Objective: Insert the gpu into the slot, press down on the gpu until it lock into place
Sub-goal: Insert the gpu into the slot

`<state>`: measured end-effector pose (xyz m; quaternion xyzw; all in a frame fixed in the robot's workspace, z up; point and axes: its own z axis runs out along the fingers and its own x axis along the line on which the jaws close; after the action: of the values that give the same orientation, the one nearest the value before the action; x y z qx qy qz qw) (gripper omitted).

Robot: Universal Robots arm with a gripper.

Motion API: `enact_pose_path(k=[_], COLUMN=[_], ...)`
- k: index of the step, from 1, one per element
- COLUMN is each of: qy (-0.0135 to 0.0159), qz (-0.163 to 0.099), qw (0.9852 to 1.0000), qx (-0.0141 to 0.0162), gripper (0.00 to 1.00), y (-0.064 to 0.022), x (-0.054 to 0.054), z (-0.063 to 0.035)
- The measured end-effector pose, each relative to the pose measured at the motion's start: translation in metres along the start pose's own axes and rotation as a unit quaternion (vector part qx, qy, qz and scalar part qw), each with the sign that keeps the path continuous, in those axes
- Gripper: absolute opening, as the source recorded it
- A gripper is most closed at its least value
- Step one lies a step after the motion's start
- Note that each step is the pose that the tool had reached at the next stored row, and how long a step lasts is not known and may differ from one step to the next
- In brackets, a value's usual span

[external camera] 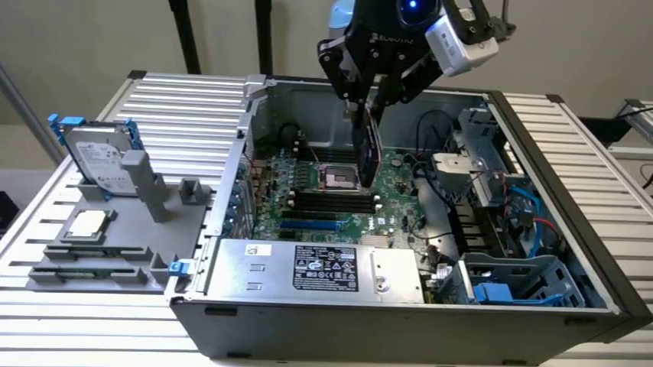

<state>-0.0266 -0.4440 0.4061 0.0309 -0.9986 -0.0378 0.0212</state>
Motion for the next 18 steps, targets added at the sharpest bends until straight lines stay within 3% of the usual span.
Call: enact_pose_path(k=[5, 9, 13, 18], qy=[0.0034, 0.0061, 0.0088, 0.0116], qz=[-0.045, -0.080, -0.116, -0.161], qw=[0.9990, 0.9968, 0.9932, 0.9869], qx=[0.0015, 0.0023, 0.0030, 0.0037], gripper=[0.26, 0.26, 0.26, 0.26], y=[0.0000, 0.0000, 0.0000, 0.0000], x=[0.0000, 0.0000, 0.0000, 0.0000], z=[0.0000, 0.0000, 0.0000, 0.0000])
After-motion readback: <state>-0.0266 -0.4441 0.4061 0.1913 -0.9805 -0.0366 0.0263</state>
